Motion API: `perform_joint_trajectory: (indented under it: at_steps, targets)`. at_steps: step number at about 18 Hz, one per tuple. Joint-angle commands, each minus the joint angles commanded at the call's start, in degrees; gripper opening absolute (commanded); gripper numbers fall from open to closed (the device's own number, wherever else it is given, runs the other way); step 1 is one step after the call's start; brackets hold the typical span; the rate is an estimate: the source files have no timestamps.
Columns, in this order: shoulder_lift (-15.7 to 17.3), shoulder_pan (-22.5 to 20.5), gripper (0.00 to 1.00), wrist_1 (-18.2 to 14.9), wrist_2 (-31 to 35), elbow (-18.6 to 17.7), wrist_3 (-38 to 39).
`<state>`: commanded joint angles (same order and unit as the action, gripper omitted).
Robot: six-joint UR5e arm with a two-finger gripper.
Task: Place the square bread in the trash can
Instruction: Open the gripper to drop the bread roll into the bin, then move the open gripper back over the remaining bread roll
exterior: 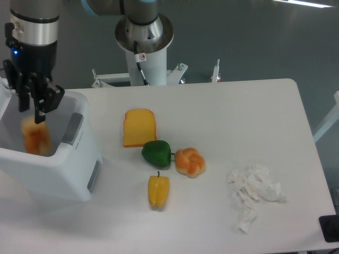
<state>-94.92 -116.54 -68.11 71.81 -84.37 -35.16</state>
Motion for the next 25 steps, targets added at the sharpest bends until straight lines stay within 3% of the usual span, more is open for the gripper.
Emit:
perform_joint_trajectory:
  at_steps: [5,8,12,16,19,22,25]
  targets:
    - [0.0,-2.18,1.0,0.61,0.18,0.0,-0.78]
    - [0.0,-8.68,1.0,1.14,0.09,0.26,-8.86]
    - [-0.61,-17.91,1.0,1.05,0.88,1.14,-10.45]
    - [-3.86,-22.58,1.0,1.05,2.19,-0.17,-17.82]
    - [-5.09,-23.9,1.0,1.4,10.78,-4.56,-27.12]
    - [-9.66,-26.1,1.0,1.05,15.72,-4.31,-36.62]
    - [-12.21,-27.77,1.0,1.32,17.31,-3.87,-41.65]
